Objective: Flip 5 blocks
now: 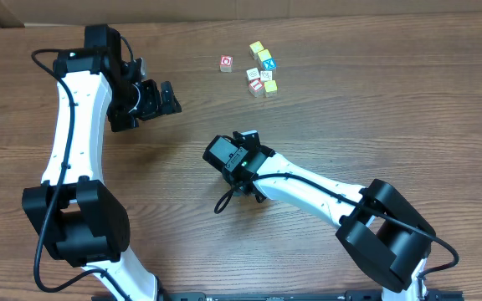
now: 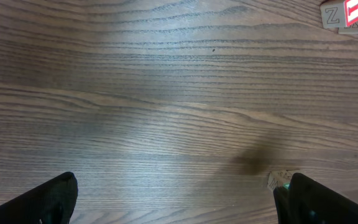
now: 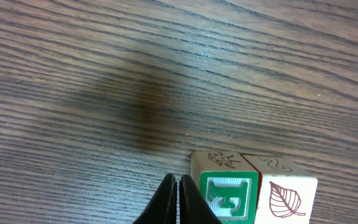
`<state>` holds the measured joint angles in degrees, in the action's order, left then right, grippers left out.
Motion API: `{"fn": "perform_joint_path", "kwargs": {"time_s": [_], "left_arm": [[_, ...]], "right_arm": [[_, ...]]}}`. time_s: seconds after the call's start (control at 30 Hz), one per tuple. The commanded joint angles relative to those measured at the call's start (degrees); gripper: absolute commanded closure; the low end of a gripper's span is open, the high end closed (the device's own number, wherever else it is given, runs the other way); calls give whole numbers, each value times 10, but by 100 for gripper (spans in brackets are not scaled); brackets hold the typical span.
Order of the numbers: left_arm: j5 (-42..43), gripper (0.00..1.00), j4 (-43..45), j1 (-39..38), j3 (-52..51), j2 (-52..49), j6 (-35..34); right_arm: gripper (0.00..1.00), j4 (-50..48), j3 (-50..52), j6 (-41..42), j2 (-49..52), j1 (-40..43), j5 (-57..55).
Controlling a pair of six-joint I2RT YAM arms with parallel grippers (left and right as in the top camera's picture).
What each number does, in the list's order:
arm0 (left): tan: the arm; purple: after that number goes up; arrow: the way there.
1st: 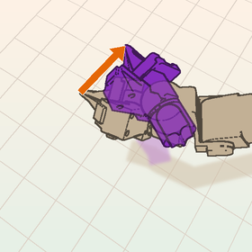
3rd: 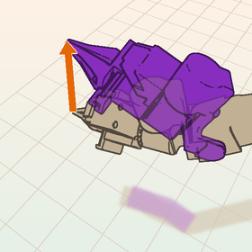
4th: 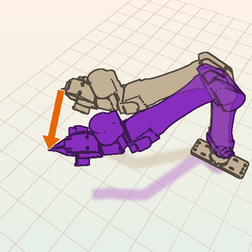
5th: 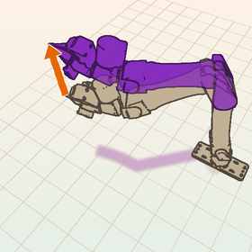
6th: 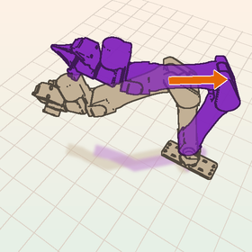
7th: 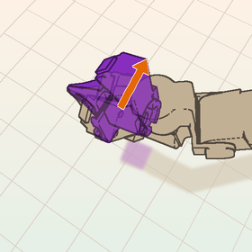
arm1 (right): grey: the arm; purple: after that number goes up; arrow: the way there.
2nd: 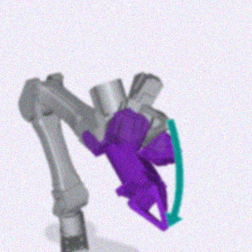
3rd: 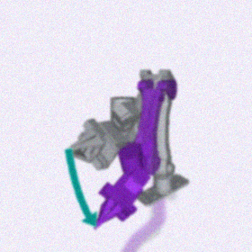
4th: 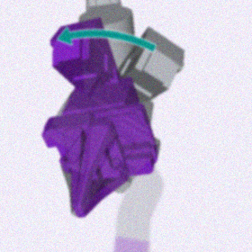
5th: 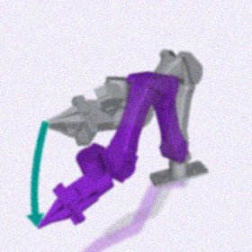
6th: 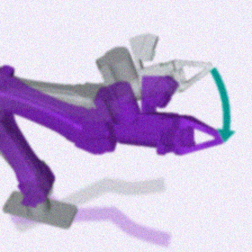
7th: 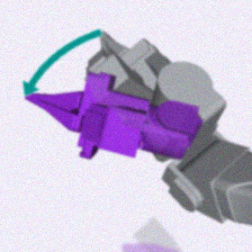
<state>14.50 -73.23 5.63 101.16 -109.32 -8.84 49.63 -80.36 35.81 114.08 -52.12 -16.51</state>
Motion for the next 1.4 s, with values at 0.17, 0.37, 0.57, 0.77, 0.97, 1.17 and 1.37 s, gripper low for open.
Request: {"fn": "perform_joint_path", "kwargs": {"time_s": [0.17, 0.37, 0.57, 0.77, 0.97, 1.17, 1.37], "left_arm": [[1, 0, 0, 0, 15, 0, -6], [1, 0, 0, 0, 15, 0, -6], [1, 0, 0, 0, 15, 0, -6], [1, 0, 0, 0, 15, 0, -6], [1, 0, 0, 0, 15, 0, -6], [1, 0, 0, 0, 15, 0, -6], [1, 0, 0, 0, 15, 0, -6]], "right_arm": [[94, -3, -3, 2, 9, 1, -4], [94, -14, 6, 2, 9, 1, -4], [94, -16, 10, 2, 9, 1, -4], [94, -18, 14, 2, 9, 1, -10], [94, -17, 14, 2, 9, 1, -15], [94, -14, 14, 2, 9, 1, -24], [93, -11, 14, 2, 9, 1, -38]]}}
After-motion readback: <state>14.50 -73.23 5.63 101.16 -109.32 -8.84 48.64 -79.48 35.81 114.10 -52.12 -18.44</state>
